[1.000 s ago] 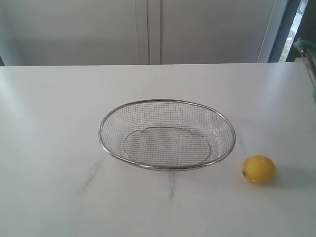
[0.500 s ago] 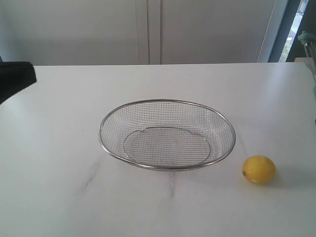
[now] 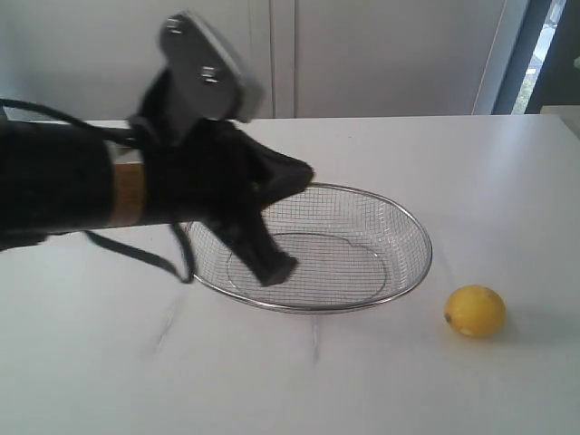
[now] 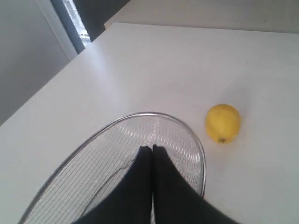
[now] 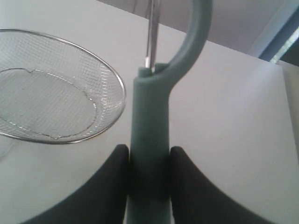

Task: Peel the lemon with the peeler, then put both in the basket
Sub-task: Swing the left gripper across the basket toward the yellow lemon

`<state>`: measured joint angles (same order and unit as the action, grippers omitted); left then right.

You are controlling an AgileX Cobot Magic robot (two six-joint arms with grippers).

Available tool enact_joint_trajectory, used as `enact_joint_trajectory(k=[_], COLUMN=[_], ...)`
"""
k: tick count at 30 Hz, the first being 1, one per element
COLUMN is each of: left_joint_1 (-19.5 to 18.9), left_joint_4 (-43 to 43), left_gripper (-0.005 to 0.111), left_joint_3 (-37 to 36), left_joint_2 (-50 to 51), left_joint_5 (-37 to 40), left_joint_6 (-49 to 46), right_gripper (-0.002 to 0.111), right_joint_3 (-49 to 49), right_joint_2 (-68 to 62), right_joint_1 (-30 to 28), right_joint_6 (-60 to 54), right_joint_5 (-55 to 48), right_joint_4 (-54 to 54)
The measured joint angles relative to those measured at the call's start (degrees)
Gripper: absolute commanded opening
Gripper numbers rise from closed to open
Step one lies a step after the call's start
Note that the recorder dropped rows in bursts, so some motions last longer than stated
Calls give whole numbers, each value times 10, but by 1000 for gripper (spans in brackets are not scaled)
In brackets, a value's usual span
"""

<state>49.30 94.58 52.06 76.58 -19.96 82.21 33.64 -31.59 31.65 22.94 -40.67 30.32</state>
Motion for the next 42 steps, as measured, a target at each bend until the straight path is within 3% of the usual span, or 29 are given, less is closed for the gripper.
enact_joint_trajectory(k=[3, 11, 18, 23, 27, 29, 38, 42], left_joint_1=[51, 65, 94, 115, 114, 111, 111, 111], left_joint_4=[6, 41, 44, 49, 54, 53, 15, -7], left_gripper=[0, 0, 0, 0, 0, 0, 0, 0], left_joint_3=[106, 287, 407, 430, 434, 434, 435, 435], left_joint_2=[116, 284, 386, 408, 408, 408, 408, 408], left_joint_5=[16, -73, -72, 53, 252, 307, 274, 310], left_joint_6=[39, 164, 157, 33, -21, -26, -38, -39], right_gripper=[0, 0, 0, 0, 0, 0, 0, 0], right_joint_3=[0, 0, -1, -4, -9, -9, -9, -9], right_joint_2=[5, 55, 89, 95, 95, 96, 97, 97], right_joint_1=[0, 0, 0, 0, 0, 0, 0, 0], right_joint_6=[81, 173, 189, 191, 191, 191, 191, 191], right_joint_5=[-42, -98, -102, -102, -102, -102, -102, -102], right_joint_4=[65, 141, 154, 158, 158, 158, 160, 160])
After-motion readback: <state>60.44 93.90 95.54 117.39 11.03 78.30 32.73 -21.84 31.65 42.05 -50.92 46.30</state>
